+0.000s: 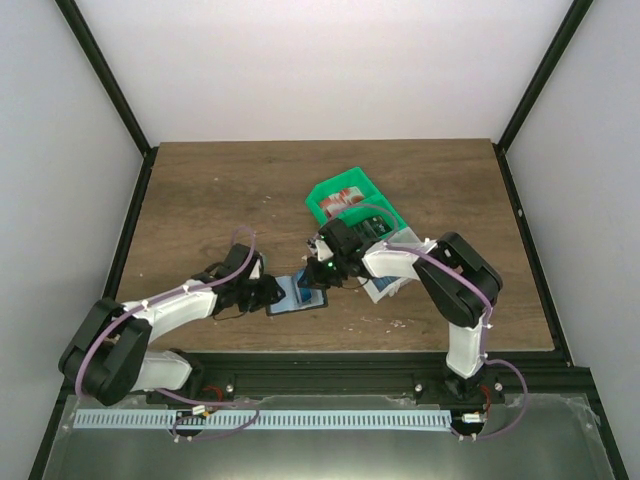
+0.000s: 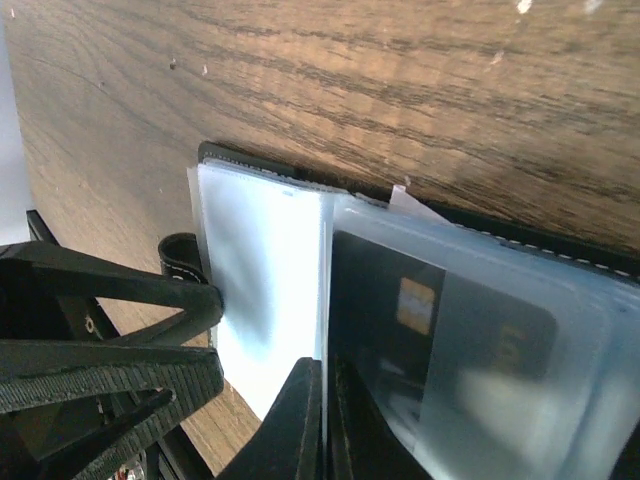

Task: Put the credit cards into the card holder
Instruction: Insert the credit card into the card holder.

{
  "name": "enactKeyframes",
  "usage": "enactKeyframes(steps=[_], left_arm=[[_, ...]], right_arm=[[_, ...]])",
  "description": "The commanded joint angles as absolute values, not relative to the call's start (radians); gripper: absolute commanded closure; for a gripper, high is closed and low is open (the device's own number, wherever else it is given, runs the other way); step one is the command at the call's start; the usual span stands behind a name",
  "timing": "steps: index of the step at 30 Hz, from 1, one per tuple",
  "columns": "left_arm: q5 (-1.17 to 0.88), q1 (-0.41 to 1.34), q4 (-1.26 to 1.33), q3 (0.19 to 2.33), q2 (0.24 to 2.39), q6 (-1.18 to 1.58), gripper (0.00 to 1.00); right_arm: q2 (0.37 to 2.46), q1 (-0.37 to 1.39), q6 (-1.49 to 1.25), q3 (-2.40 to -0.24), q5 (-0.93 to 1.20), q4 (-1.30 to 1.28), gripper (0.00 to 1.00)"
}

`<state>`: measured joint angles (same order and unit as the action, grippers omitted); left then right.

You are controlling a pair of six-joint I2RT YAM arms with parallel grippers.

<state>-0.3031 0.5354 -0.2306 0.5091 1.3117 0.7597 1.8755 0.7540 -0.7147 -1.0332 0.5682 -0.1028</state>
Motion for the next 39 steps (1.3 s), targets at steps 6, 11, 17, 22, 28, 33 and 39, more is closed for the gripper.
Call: enactKeyframes(steps=[6,11,17,22,28,33,39], left_arm=[[-0.185,0.529,-0.313,0.506,1.316,0.745,0.59],[-0.179,0.529,-0.33,0.514,1.311,0.742,0.62],[-0.246,0.529,-0.351,0.559,1.263,0.746,0.61],[-0.251,0.529,-0.382,0.579,1.219,0.782,0.57],[-0.164,0.529,-0.4,0.553,1.212,0.788,0.55],[-0.13,0.529,-0.383,0.509,1.233,0.788,0.56],[-0.13,0.529,-0.369,0.479,1.264,0.776,0.56]], right_arm=[[1.909,0.748,-0.75,-1.01,0.646,0.019,1.0],[1.89,0.749,-0.791,-0.984,0.65,0.073,1.0],[1.879,0.75,-0.822,-0.976,0.609,0.073,1.0],[1.904,0.753,-0.855,-0.985,0.626,0.106,0.99],[1.943,0.772,-0.89,-1.014,0.615,0.131,1.0],[1.968,0.786,-0.89,-1.018,0.597,0.134,1.0],[1.996,0.794,-0.89,-1.024,0.598,0.149,1.0]])
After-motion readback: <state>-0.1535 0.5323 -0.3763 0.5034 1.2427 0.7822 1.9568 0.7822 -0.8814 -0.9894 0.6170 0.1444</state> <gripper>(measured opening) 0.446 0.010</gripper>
